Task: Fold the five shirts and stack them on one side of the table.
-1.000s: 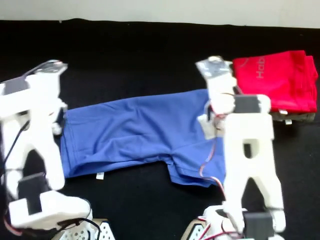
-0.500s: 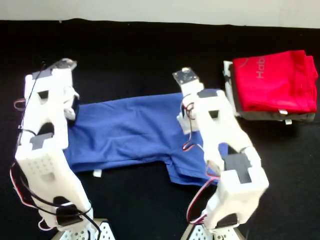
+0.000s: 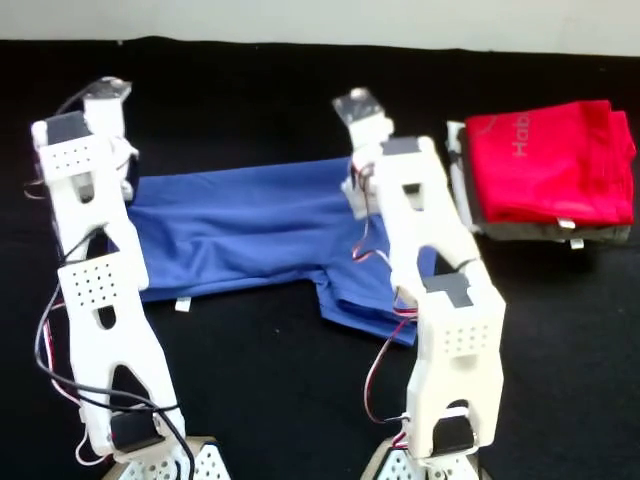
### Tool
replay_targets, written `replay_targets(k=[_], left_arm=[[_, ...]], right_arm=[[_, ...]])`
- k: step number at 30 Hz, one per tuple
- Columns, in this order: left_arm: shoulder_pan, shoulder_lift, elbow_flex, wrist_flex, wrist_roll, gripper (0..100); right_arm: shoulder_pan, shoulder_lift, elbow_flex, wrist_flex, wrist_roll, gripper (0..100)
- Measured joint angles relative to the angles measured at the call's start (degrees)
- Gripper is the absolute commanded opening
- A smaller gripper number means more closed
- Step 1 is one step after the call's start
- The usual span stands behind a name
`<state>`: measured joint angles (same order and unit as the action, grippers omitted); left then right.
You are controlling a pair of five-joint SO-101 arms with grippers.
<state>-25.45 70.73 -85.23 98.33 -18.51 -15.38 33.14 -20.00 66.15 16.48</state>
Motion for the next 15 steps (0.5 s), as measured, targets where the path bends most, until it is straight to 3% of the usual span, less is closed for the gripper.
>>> replay_targets(k=[7,10,15], left_arm=[[-2.11,-3.69,-0.53,3.43,0.0,1],[-2.73,-13.36,9.85,3.43,0.0,1],[-1.14,-33.67,39.21,2.81,-0.09,1]], right_arm=[[-2.55,0.0,-12.84,20.13,0.0,0.5],[-3.87,0.0,-16.97,26.99,0.0,0.5],[-4.84,-0.09,-20.22,33.58,-0.09,0.5]])
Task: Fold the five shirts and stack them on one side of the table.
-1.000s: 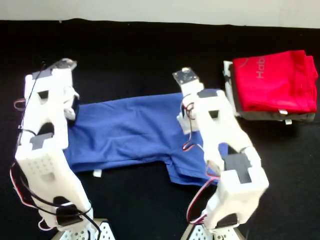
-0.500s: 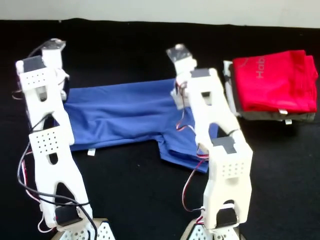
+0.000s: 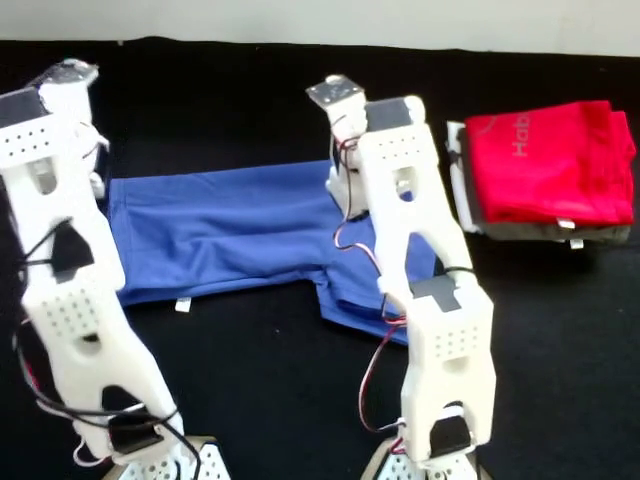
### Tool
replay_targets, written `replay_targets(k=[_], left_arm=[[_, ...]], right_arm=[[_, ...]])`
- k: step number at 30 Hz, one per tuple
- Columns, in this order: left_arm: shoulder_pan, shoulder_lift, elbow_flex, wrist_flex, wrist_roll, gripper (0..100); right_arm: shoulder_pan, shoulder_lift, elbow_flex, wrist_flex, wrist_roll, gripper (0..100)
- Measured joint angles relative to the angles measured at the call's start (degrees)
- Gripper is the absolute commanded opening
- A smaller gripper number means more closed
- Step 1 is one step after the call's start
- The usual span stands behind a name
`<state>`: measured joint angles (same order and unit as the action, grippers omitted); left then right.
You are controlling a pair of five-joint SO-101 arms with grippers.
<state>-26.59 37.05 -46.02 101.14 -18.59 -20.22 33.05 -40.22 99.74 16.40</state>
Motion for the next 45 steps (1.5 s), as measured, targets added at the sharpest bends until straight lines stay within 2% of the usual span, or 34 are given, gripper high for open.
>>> replay_targets(k=[4,9,13,16,21,24,30,35,41,43,45], left_arm=[[3.78,-12.4,24.79,-7.12,0.0,1],[6.24,-23.47,51.69,-21.98,0.0,1],[6.42,-29.19,66.99,-32.35,0.0,1],[5.71,-31.82,73.58,-37.54,0.0,1],[1.05,-33.14,80.0,-46.42,0.09,1],[-1.05,-33.49,81.49,-49.67,0.18,1],[-1.23,-33.58,81.93,-50.37,0.18,1],[-1.23,-33.49,81.93,-50.73,2.11,1],[-1.23,-33.32,81.93,-50.9,2.64,1],[-1.23,-33.32,82.02,-50.9,2.64,1],[-1.23,-33.32,82.02,-50.9,2.64,1]], right_arm=[[0.0,-3.87,5.54,0.44,0.0,0.5],[0.0,-15.3,19.6,-0.7,-0.18,0.5],[-0.09,-22.95,35.34,-10.46,-0.18,0.5],[-0.09,-24.62,48.35,-20.84,-0.18,0.5],[-1.41,-24.62,63.74,-32.79,-0.26,0.5],[-5.71,-25.14,65.49,-33.76,-0.26,0.5],[-14.33,-25.41,65.58,-34.46,-0.26,0.5],[-14.07,-25.41,61.27,-29.63,-0.26,0.5],[-11.69,-25.41,53.01,-17.85,1.41,1.1],[-11.69,-25.41,52.4,-13.63,4.31,5.0],[-11.69,-25.41,52.4,-11.87,7.03,14.9]])
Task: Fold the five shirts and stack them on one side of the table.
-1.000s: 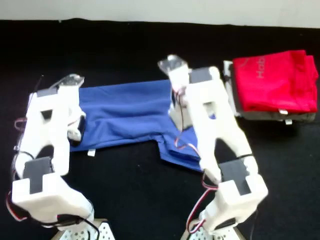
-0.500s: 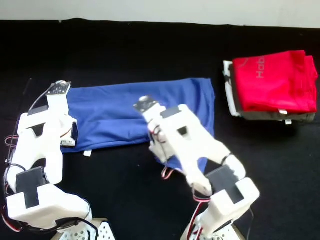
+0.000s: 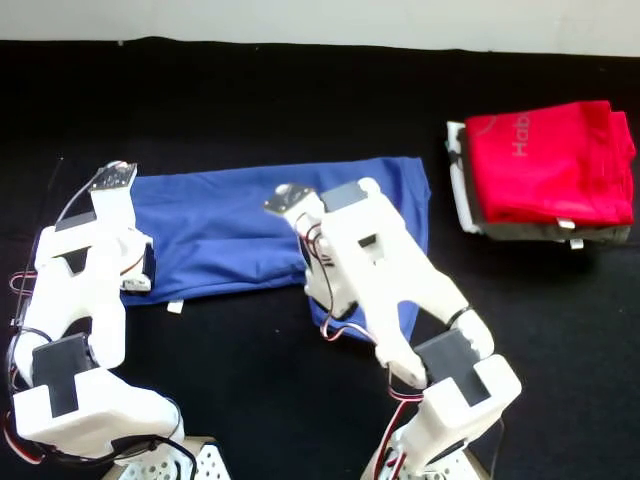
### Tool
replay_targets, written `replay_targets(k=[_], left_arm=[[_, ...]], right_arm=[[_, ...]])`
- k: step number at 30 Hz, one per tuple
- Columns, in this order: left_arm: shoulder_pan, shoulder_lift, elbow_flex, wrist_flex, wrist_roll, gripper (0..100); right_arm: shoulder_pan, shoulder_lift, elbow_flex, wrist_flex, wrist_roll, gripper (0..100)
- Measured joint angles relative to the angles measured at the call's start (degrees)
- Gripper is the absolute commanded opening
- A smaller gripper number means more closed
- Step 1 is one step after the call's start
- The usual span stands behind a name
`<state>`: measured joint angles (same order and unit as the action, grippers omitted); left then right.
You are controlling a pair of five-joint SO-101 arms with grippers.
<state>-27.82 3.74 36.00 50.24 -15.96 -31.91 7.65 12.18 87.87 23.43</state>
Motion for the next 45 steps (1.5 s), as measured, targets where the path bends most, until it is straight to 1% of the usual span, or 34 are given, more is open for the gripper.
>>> replay_targets(k=[2,4,6,8,16,19,23,25,26,28,29,30,32,34,37,40,43,45], left_arm=[[0.0,0.0,0.0,0.0,0.0,1],[0.0,0.0,0.0,0.0,0.0,1],[0.0,0.0,0.0,0.0,0.0,1],[0.0,0.0,0.0,0.0,0.0,1],[0.0,0.0,0.0,0.0,0.0,1],[0.0,0.0,0.0,0.0,0.0,1],[0.0,0.0,0.0,0.0,0.0,1],[-0.09,0.0,0.0,0.0,0.0,1],[-0.09,0.0,0.0,0.0,0.0,1],[-0.09,0.0,0.0,0.0,0.0,1],[-0.09,0.0,0.0,0.0,0.0,1],[-0.09,0.0,0.0,0.0,0.0,1],[-0.09,0.0,0.0,0.0,0.0,1],[-0.09,0.0,0.0,0.0,0.0,1],[-0.09,0.0,0.0,0.0,0.0,1],[-0.09,0.0,0.0,0.0,0.0,1],[-0.09,0.0,0.0,0.0,0.0,1],[-0.09,0.0,0.0,0.0,0.0,1]], right_arm=[[-0.35,0.0,0.09,0.7,2.64,24.9],[-1.32,0.0,1.41,0.88,6.24,29.3],[-1.85,0.0,3.52,0.88,10.02,28.3],[-2.02,0.0,6.15,0.26,12.13,27.0],[-2.02,-0.44,16.35,-11.25,13.54,26.8],[0.0,-1.23,19.25,-16.88,14.15,26.7],[3.87,2.99,19.34,-19.43,17.58,26.5],[4.92,4.75,17.41,-18.9,18.37,21.9],[5.27,5.54,16.18,-18.2,18.81,16.6],[6.33,6.68,13.98,-17.49,19.52,2.2],[6.86,6.77,13.27,-17.49,19.6,0.0],[7.38,6.77,12.75,-17.49,19.6,2.7],[8.44,6.77,12.22,-17.67,19.6,0.3],[9.49,7.38,11.08,-17.67,19.69,0.7],[10.81,8.35,7.03,-14.33,19.78,0.6],[12.31,9.14,-0.53,-7.91,19.78,0.6],[14.86,9.67,-11.96,-1.85,19.78,0.6],[15.82,9.93,-19.52,-0.88,19.78,0.6]])
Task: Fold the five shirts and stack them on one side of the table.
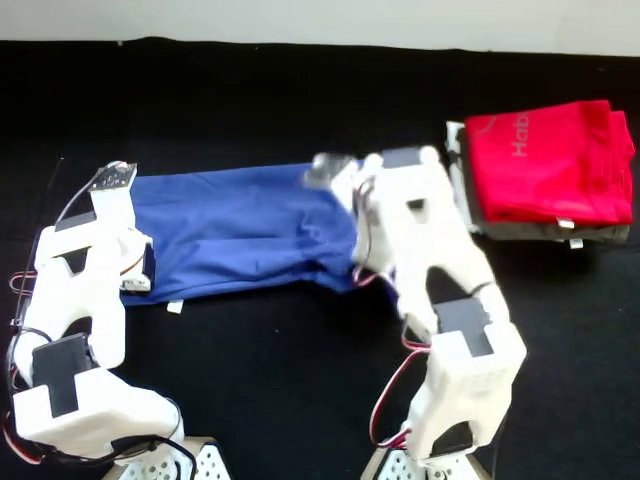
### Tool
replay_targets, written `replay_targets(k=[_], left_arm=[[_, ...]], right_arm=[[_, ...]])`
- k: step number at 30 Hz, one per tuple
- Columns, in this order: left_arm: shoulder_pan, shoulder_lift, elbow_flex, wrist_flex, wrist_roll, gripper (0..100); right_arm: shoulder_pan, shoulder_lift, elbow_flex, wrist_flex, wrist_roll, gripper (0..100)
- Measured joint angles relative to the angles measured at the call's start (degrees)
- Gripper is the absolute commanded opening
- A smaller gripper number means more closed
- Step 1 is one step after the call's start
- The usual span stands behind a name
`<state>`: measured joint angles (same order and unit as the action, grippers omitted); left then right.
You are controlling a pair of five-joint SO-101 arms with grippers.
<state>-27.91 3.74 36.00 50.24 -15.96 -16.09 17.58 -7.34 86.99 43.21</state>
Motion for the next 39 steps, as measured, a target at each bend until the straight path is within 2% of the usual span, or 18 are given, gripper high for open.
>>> replay_targets(k=[10,12,15,17,23,27,32,36,38,39], left_arm=[[0.0,0.0,0.0,0.0,0.0,1],[0.0,0.0,0.0,0.0,0.0,1],[0.0,0.0,0.53,-0.18,0.0,1],[0.0,0.0,0.53,-0.18,0.0,1],[0.0,0.0,0.53,-0.18,0.0,1],[0.0,0.0,0.53,-0.18,0.0,1],[0.0,0.0,0.53,-0.18,0.0,1],[0.0,0.0,0.53,-0.18,0.0,1],[0.0,0.0,0.53,-0.18,0.0,1],[0.0,0.0,0.53,-0.18,0.0,1]], right_arm=[[0.0,18.02,-26.99,1.14,0.0,1.3],[0.0,23.03,-32.44,1.23,0.0,6.5],[0.0,29.8,-40.18,1.23,-0.35,21.7],[0.0,33.32,-45.1,1.23,-3.16,26.4],[1.23,41.49,-58.9,-2.02,-17.05,23.7],[3.6,42.11,-69.54,-0.18,-23.03,23.7],[3.78,42.29,-84.4,10.46,-24.44,21.7],[3.69,42.37,-86.86,13.19,-24.7,0.0],[2.37,42.55,-86.95,13.36,-24.7,3.0],[1.32,42.64,-86.95,13.45,-24.7,1.5]])
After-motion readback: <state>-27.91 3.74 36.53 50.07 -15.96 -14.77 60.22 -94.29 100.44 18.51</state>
